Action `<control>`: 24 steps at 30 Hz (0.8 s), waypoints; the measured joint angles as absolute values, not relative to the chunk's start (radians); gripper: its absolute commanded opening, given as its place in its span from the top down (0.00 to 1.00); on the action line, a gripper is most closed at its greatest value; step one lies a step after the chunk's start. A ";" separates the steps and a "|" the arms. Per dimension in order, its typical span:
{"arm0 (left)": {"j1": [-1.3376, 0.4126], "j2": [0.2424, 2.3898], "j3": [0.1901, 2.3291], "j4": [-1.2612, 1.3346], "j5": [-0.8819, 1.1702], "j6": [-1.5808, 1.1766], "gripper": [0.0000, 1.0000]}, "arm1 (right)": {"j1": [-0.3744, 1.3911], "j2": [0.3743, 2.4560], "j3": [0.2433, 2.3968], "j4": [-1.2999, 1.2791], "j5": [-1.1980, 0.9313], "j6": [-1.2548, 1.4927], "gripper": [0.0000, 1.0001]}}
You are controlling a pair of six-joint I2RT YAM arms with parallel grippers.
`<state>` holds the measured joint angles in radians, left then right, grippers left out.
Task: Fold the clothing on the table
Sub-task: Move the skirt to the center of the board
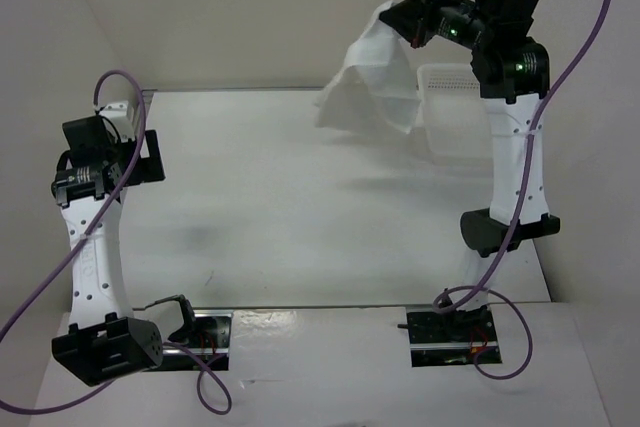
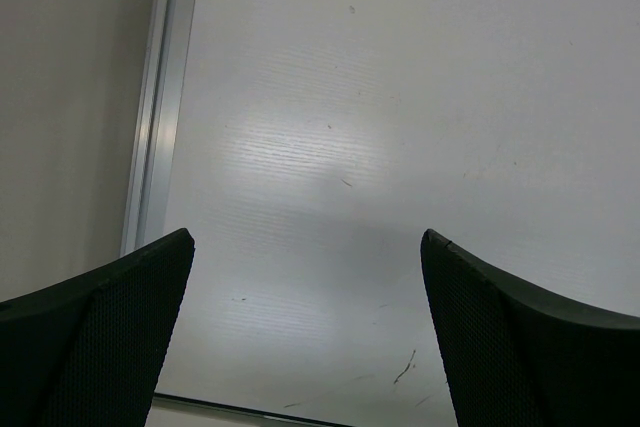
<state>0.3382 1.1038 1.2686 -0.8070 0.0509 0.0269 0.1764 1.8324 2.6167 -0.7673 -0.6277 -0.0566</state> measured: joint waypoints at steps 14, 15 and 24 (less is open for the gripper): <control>0.338 1.029 1.202 -0.807 0.078 0.032 0.00 | 0.184 1.801 2.061 -0.765 -0.477 -0.205 0.02; 0.338 1.019 1.194 -0.807 0.082 0.037 0.00 | 0.186 1.800 2.011 -0.764 -0.443 -0.216 0.02; 0.338 0.992 1.157 -0.802 0.089 0.057 0.00 | 0.393 1.729 1.742 -0.789 -0.197 -0.295 0.02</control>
